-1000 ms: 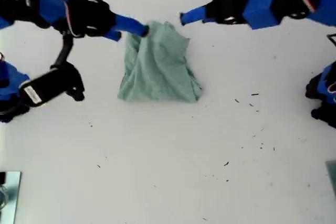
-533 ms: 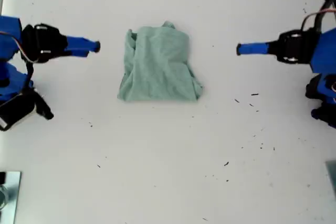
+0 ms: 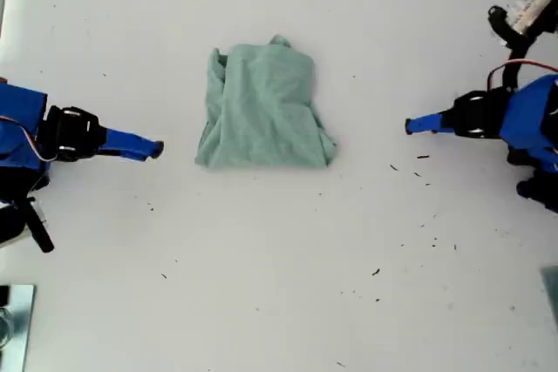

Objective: Fold t shirt

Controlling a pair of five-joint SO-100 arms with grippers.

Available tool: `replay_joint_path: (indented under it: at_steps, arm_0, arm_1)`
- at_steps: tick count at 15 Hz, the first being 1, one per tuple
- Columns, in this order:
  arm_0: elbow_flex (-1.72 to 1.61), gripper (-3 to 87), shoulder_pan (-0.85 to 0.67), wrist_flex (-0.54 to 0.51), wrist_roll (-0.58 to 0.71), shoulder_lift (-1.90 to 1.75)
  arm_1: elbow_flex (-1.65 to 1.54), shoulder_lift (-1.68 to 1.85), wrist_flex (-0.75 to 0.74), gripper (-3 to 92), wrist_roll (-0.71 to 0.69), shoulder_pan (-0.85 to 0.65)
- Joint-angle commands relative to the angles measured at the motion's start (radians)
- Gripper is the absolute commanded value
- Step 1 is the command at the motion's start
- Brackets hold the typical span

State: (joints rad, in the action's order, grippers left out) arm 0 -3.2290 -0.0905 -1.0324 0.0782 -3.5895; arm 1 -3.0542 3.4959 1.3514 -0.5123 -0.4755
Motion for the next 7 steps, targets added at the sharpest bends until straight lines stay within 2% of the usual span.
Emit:
replay_joint_path:
  at_steps: [1,7]
  arm_0:
    - [-0.012,15.5,0.040,-0.002,0.017,-0.011]
    - [-0.012,15.5,0.046,-0.002,0.017,-0.011]
  arm_1:
    - [-0.043,0.009,0.008,16.7,-0.318,0.009]
    - [-0.043,0.009,0.008,16.3,-0.318,0.009]
